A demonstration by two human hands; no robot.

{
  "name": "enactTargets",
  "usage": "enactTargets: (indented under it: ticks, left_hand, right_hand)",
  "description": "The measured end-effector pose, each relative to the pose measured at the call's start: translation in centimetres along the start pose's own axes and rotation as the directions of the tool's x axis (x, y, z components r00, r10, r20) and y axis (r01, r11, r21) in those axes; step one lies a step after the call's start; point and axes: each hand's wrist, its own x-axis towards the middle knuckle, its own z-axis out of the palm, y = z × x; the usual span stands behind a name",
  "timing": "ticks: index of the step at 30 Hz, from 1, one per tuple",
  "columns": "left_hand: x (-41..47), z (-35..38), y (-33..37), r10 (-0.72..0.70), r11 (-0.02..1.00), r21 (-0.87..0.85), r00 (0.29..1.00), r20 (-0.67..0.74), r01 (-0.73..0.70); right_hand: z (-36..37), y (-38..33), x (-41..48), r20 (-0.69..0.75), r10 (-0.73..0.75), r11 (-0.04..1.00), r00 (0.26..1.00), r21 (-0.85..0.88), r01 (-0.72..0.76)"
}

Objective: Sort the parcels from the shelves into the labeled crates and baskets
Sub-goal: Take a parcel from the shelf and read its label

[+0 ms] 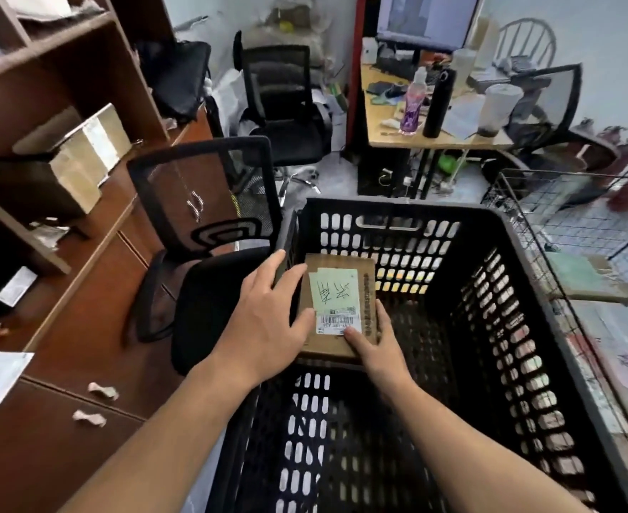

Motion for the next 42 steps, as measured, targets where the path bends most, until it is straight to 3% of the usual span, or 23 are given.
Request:
enactTargets:
  ticks: [7, 17, 21, 24, 29, 34, 38, 42]
  left_hand:
    - [0.3, 0.1, 0.1, -0.054, 0.998, -0.006, 0.998, 0.025, 0.055]
    - [0.1, -0.3, 0.0, -0.035, 0.993, -0.112, 0.999, 0.021, 0.037]
    - [0.2, -0.6, -0.3, -0.026, 0.988, -0.147, 0.998, 0.058, 0.034]
    - [0.4, -1.1, -0.7, -0.009, 0.999, -0.051, 0.994, 0.107, 0.015]
    - [0.8, -2.6, -1.4, 0.113, 0.989, 0.085, 0.988, 0.102, -0.121]
    - [0.1, -3.5, -0.4, 0.462, 0.88, 0.093, 0.885, 0.054, -0.466]
    - [-1.0, -3.0, 1.3, 0.62, 0.763, 0.137, 0.775, 0.121, -0.632]
    - [-2.2, -1.7, 4.1, 0.685, 0.665, 0.178, 0.687, 0.242, -0.726]
  right_hand:
    - [0.7, 1.2, 0.9, 0.001, 0.05, 0.986, 0.999, -0.162, -0.049]
    - [1.5, 0.1, 0.6, -0.08, 0.075, 0.97, 0.994, -0.225, -0.091]
    - [1.6, -1.4, -0.4, -0.188, 0.028, 0.918, 0.982, -0.383, -0.1]
    - [0.8, -3.1, -2.9, -0.237, -0.076, 0.845, 0.969, -0.53, -0.064]
    - [-1.3, -6.3, -8.8, -0.205, -0.279, 0.561, 0.938, -0.828, -0.014]
    - [-3.2, -7.4, -15.1, -0.235, -0.391, 0.316, 0.89, -0.942, -0.11]
    - [-4.3, -7.5, -20.2, -0.346, -0.362, 0.285, 0.866, -0.925, -0.251]
    - [-5.4, -7.7, -25.0, -0.459, -0.358, 0.29, 0.813, -0.882, -0.371]
